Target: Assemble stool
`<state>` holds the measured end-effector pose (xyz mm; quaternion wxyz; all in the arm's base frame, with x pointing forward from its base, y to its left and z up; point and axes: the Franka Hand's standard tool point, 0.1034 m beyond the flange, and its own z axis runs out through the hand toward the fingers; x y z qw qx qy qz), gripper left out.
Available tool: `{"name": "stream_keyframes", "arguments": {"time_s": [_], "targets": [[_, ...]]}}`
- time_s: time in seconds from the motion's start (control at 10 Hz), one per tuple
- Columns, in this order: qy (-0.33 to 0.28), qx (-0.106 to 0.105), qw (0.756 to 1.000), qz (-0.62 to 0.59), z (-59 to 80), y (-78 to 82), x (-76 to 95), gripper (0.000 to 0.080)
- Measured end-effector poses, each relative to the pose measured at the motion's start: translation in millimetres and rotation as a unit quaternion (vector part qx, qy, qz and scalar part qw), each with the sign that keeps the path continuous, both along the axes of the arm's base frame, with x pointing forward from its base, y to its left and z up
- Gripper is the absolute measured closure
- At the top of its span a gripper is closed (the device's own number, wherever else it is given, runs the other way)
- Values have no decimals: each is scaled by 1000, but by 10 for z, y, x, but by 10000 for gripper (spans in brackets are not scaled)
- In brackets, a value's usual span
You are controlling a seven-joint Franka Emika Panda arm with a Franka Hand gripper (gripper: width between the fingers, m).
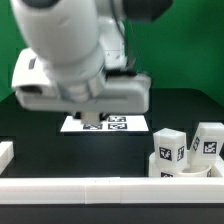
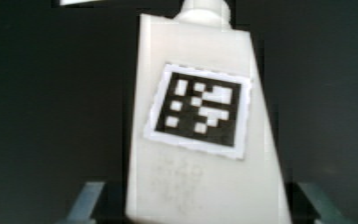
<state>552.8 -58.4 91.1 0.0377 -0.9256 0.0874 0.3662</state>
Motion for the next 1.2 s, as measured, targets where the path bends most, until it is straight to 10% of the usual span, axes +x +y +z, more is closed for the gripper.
{"name": "stream_keyframes", "arguments": {"time_s": [0.6,1.2], "targets": [[-147,-31,989,-7,49,-37,333,472],[-332,-76,939,-55,265,336,453,472]]}}
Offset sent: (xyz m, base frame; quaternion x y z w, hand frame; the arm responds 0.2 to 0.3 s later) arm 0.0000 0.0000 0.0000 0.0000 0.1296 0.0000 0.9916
